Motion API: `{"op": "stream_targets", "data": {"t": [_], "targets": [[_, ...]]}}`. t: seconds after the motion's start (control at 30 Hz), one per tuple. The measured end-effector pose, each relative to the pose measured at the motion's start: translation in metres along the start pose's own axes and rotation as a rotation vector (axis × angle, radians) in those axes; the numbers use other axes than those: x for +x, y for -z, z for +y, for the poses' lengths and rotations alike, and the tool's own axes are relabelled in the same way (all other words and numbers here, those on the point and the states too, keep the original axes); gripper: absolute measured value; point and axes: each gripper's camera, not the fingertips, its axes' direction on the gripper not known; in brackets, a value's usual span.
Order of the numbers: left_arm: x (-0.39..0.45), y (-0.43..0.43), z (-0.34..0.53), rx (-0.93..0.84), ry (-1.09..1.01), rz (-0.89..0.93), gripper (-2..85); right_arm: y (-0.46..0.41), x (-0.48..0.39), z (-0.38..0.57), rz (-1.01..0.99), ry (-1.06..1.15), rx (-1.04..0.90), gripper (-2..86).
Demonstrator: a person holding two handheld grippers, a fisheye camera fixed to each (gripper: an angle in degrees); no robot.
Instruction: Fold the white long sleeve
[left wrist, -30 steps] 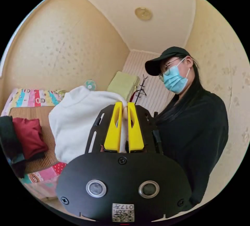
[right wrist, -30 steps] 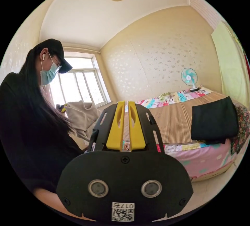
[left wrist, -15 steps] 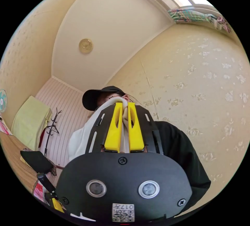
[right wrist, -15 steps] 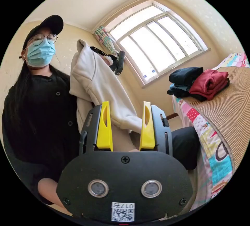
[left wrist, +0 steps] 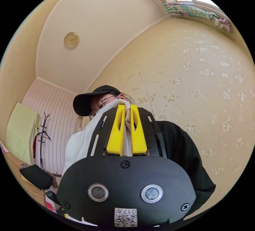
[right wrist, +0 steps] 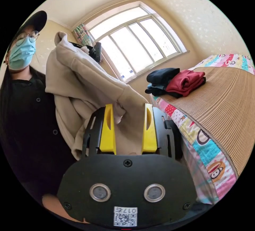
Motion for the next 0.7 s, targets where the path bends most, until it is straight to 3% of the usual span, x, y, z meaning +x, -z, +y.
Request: {"op": "stream_targets", "data": {"t": [0.07, 0.2, 0.33, 0.47, 0.53, 0.6, 0.7], "targets": [[0.001, -0.002, -0.003, -0.002, 0.004, -0.021, 3.8, -0.009, 0.007, -0.004, -0.034, -0.017, -0.055, 3.6], [0.039, -0.008, -0.036, -0.095, -0.038, -0.198, 3.8, 0.066, -0.029, -0.015, 0.295, -0.011, 0.188, 2.3], [0.101, -0.017, -0.08, -0.233, -0.066, -0.718, 3.8, 0.171, -0.132, -0.054, 0.622, 0.152, 0.515, 1.8], [0.105, -0.019, -0.084, -0.282, -0.034, -1.171, 3.7, 0.192, -0.223, -0.086, 0.899, 0.351, 0.593, 1.8], [0.08, -0.005, -0.075, -0.303, 0.013, -1.226, 3.5, 0.181, -0.249, -0.104, 1.086, 0.379, 0.559, 1.7], [0.051, 0.024, -0.064, -0.195, 0.151, -1.202, 3.6, 0.18, -0.263, -0.108, 1.096, 0.368, 0.593, 1.5], [0.021, 0.051, -0.04, 0.022, 0.191, -0.996, 3.8, 0.179, -0.301, -0.097, 1.072, 0.406, 0.707, 1.3]]}}
